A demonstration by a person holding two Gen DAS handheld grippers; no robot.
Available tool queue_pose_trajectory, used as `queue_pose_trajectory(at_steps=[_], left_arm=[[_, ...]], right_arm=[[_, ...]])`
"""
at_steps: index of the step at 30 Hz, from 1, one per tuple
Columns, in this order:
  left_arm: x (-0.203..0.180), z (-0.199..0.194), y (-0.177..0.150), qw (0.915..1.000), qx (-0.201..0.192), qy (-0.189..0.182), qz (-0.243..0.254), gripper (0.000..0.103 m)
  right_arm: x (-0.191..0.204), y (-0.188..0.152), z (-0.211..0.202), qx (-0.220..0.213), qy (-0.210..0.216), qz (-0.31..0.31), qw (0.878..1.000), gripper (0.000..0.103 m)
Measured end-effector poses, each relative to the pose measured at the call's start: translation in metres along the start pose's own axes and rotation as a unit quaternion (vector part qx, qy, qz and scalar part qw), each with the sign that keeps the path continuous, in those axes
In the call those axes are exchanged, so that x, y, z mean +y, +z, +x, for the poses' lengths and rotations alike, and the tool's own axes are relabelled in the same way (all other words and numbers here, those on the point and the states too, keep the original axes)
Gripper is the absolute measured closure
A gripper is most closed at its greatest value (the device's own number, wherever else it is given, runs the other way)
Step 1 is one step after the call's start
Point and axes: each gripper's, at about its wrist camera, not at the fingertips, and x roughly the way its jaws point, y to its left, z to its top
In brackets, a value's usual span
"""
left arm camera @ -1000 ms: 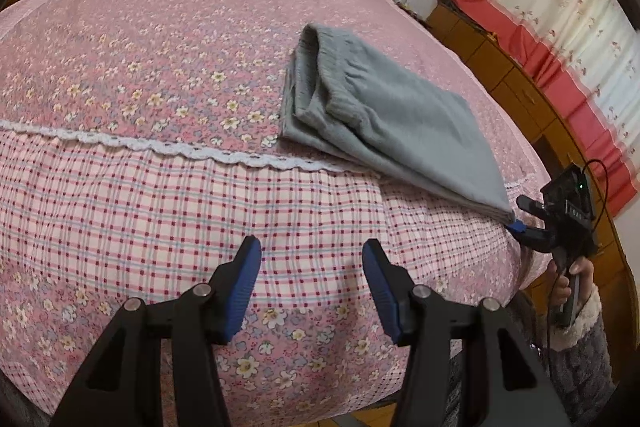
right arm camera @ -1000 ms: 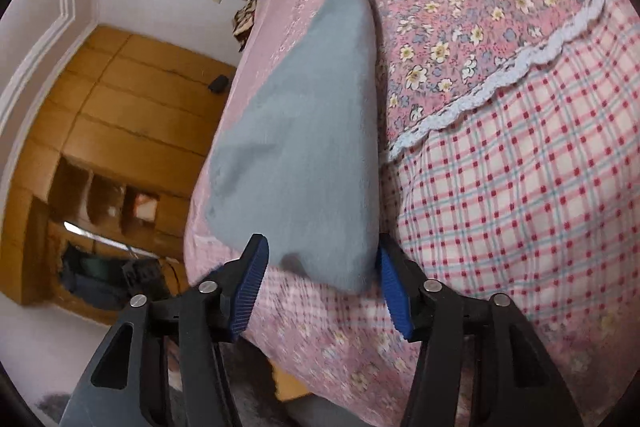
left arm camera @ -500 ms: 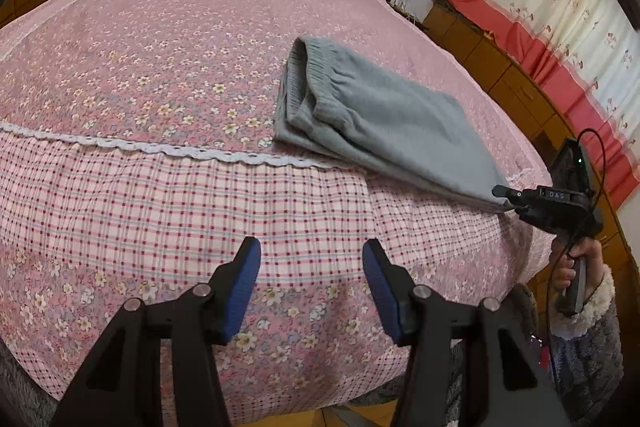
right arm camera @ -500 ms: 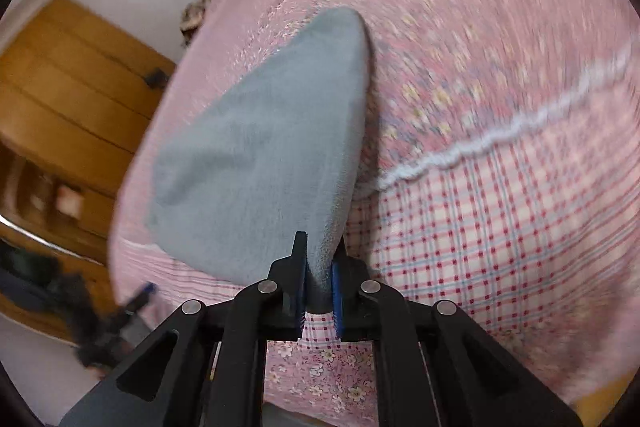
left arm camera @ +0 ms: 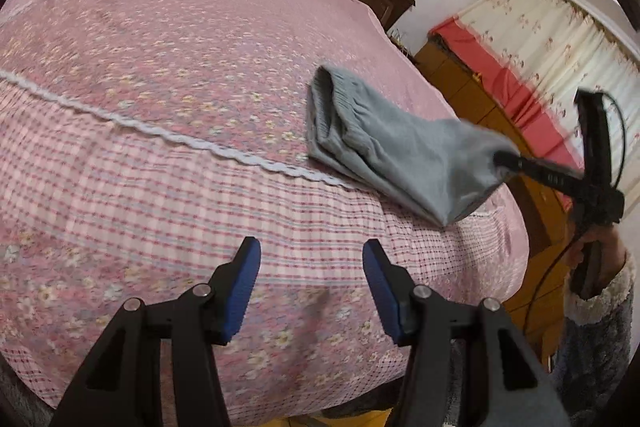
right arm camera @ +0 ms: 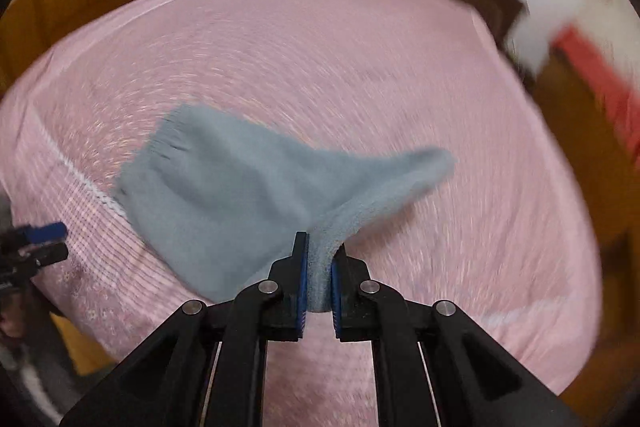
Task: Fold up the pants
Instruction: 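Lift the pants with the right gripper and fold them over once more, then lay the folded pants down and open the right gripper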
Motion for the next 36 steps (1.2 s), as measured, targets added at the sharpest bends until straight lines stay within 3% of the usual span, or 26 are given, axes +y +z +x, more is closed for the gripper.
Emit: queue_pose_trajectory(at_steps=[4,7,19,24,27,29,31,32,34,36], left_arm=[[0.029,-0.014,0.001,0.9994,-0.02,0.002,-0.029,0.047],[0.038,-0.017,0.001,0.9982,-0.026,-0.005,-0.053,0.047],[0.071,-0.04,-0.012,0.9977,-0.031,-0.022,-0.055,0.047],[0.061,-0.031,-0.011,0.9977,-0.03,-0.026,-0.055,0.047],[0.064,-0.028,-0.012,0.9976,-0.026,-0.028,-0.058,0.047],[0.066,-0.029,-0.014,0.9975,-0.027,-0.029,-0.059,0.047],[0.066,-0.032,-0.014,0.9975,-0.028,-0.026,-0.059,0.047],[0.069,-0.03,-0.015,0.9975,-0.029,-0.024,-0.06,0.047],[0.07,-0.036,-0.012,0.9982,-0.03,-0.011,-0.052,0.047],[0.062,-0.048,0.001,0.999,-0.036,-0.004,-0.025,0.047]], right_arm=[[0.094,0.008,0.008,-0.038,-0.108,-0.133,0.984,0.093],[0.145,0.007,0.019,-0.054,-0.115,-0.179,0.976,0.093],[0.179,0.036,0.017,-0.041,-0.131,-0.228,0.964,0.093],[0.206,0.018,0.036,-0.017,-0.124,-0.271,0.954,0.093],[0.205,0.012,0.042,-0.022,-0.12,-0.265,0.956,0.092],[0.2,0.014,0.034,-0.043,-0.096,-0.257,0.961,0.08],[0.186,0.013,0.014,-0.076,-0.04,-0.222,0.971,0.068],[0.17,0.012,0.001,-0.093,0.01,-0.186,0.978,0.06],[0.135,0.01,-0.017,-0.109,0.08,-0.121,0.983,0.056],[0.087,0.011,-0.024,-0.118,0.15,-0.046,0.981,0.056]])
